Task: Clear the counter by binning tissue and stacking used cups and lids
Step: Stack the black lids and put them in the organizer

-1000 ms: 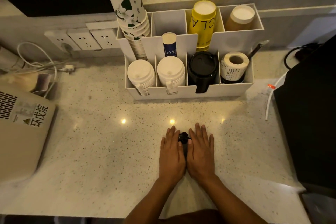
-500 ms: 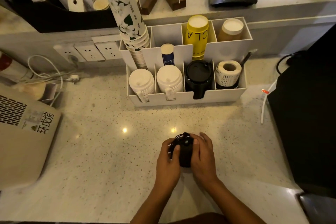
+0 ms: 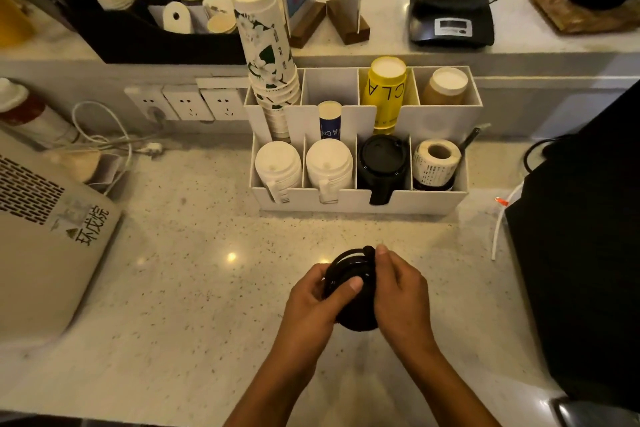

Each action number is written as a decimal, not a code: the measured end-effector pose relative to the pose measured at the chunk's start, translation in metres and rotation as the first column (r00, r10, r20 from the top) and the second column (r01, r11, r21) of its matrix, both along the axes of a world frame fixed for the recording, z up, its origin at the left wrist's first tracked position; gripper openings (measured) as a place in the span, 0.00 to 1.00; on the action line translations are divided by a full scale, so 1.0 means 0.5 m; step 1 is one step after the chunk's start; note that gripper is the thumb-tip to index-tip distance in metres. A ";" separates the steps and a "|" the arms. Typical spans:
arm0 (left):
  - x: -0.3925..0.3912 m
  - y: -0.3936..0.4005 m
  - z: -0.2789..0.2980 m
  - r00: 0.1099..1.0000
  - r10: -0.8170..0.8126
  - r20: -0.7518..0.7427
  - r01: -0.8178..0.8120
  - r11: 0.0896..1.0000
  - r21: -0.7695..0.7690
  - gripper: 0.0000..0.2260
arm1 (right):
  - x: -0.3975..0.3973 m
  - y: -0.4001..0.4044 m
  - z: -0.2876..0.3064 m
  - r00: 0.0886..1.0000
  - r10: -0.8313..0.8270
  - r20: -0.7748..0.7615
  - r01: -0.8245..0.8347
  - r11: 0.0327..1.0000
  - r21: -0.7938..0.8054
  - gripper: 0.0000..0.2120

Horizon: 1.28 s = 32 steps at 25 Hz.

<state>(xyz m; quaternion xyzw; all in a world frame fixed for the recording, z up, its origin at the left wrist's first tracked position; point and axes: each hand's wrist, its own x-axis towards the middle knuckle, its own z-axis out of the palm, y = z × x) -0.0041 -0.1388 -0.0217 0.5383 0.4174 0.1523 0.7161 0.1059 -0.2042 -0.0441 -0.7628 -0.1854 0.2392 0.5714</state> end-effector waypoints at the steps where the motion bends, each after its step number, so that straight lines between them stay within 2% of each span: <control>1: -0.003 0.000 0.007 1.000 0.004 0.021 -0.004 1.000 -0.001 0.17 | -0.001 0.000 0.010 1.000 0.004 0.011 -0.004 1.000 0.018 0.22; 4: -0.008 -0.001 0.028 0.997 0.029 0.066 -0.029 0.999 0.013 0.16 | -0.004 0.002 0.037 1.000 0.005 0.014 -0.006 0.999 0.049 0.20; 7: -0.005 0.001 0.041 0.995 0.046 0.083 -0.047 0.999 0.013 0.20 | -0.003 0.009 0.056 0.998 -0.026 -0.063 0.028 0.999 0.044 0.18; 12: -0.002 -0.008 0.041 0.999 -0.043 0.024 0.041 0.997 0.072 0.20 | 0.002 0.028 0.071 0.970 -0.166 -0.178 0.172 0.985 0.019 0.16; 14: -0.002 -0.005 0.042 0.999 -0.033 0.028 0.031 0.996 0.084 0.19 | 0.002 0.030 0.076 0.966 -0.168 -0.197 0.177 0.984 0.029 0.17; 19: 0.003 0.029 0.053 0.996 -0.045 0.074 0.037 0.994 0.105 0.18 | 0.019 0.015 0.090 0.978 0.030 -0.206 -0.002 0.991 0.134 0.18; 22: 0.008 0.054 0.056 0.995 -0.051 0.086 0.042 0.994 0.105 0.18 | 0.034 -0.007 0.091 0.951 0.139 -0.276 -0.085 0.976 0.200 0.18; 26: 0.021 0.085 0.051 0.997 -0.013 0.081 0.007 0.998 0.068 0.21 | 0.057 -0.017 0.090 0.949 0.143 -0.282 -0.093 0.978 0.184 0.12; 29: 0.051 0.097 0.053 0.999 0.035 -0.022 -0.027 0.953 0.302 0.24 | 0.069 -0.010 0.086 0.969 0.063 -0.239 -0.034 0.992 0.121 0.07; 32: 0.086 0.100 0.056 0.993 0.011 -0.119 0.055 0.841 0.539 0.24 | 0.079 0.004 0.083 0.977 -0.012 -0.214 0.022 0.999 0.046 0.09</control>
